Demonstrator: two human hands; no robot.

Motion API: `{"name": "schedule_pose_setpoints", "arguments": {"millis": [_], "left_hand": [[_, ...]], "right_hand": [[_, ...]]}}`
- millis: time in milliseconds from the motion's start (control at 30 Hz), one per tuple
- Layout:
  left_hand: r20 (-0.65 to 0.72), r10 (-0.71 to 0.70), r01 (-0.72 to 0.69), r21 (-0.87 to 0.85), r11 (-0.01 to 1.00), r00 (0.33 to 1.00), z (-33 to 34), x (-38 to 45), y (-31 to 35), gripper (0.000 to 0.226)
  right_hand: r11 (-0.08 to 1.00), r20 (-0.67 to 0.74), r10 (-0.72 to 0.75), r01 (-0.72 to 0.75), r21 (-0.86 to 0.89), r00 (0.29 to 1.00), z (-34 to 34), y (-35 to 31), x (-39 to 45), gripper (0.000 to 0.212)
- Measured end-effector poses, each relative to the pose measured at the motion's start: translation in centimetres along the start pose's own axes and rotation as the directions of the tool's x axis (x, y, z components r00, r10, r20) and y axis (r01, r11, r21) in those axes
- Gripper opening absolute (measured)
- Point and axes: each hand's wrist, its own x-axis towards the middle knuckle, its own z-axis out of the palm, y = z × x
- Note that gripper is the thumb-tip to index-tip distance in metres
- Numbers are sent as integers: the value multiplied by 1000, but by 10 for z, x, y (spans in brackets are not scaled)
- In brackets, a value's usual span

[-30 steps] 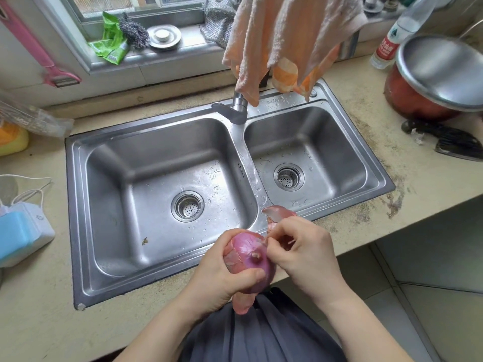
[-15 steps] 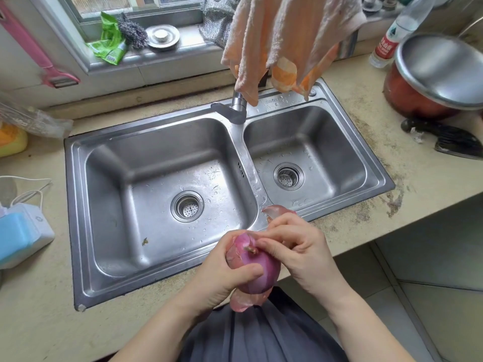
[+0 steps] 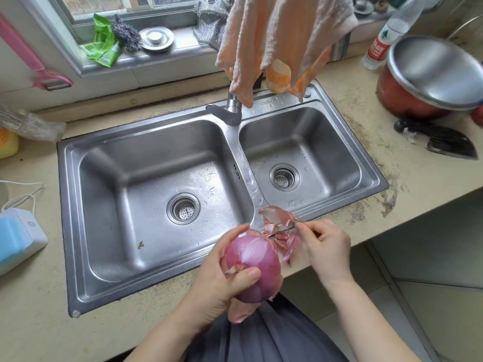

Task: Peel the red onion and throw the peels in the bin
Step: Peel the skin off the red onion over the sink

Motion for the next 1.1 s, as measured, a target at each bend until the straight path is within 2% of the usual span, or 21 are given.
{"name": "schedule_pose_setpoints", "arguments": {"millis": [67,133,267,367,500,567,633,733,833,900,1100], "left_hand": [[-27,12,-13,-22,1000,1000,-4,1,2,74],[-82,17,-18,-15,1000,997,-6,6,2,71],[-146,-30,25,-39,999,989,-8,10,-9,67],[-166,-55,50,-36,998,984,-10,11,-16,77],[-164,-69,63,-43,997,984,-8,12,-18,93],[-144,-66,60,-40,997,987,-7,11,-16,93],[-132,-60,57,-32,998,989,-6,11,-16,97],[-124,-56,54,-19,998,991,-4,9,-15,93],[-114,-41,42,11,999,993,-1,6,-14,82],[-106,-38,40,20,999,994,0,6,-14,81],[-85,-30,32,21,999,996,0,5,-15,76]], "right_hand": [[993,31,79,-81,89,996,-8,15,6,22],[990,111,64,-77,119,992,-10,19,7,17],[983,304,-54,103,-150,951,-1,22,5,26],[969,300,-41,112,-221,953,-1,21,5,38],[982,272,-49,96,-163,961,-5,8,2,45],[989,247,-114,134,-68,962,-8,-6,-4,36],[979,244,-196,176,99,950,-9,-26,-16,23],[957,331,-242,169,235,912,-6,-55,-33,10],[969,377,-215,150,195,901,-2,-68,-42,20],[970,379,-242,215,112,893,-3,-70,-41,23],[960,418,-278,263,95,865,-5,-70,-34,19]]}}
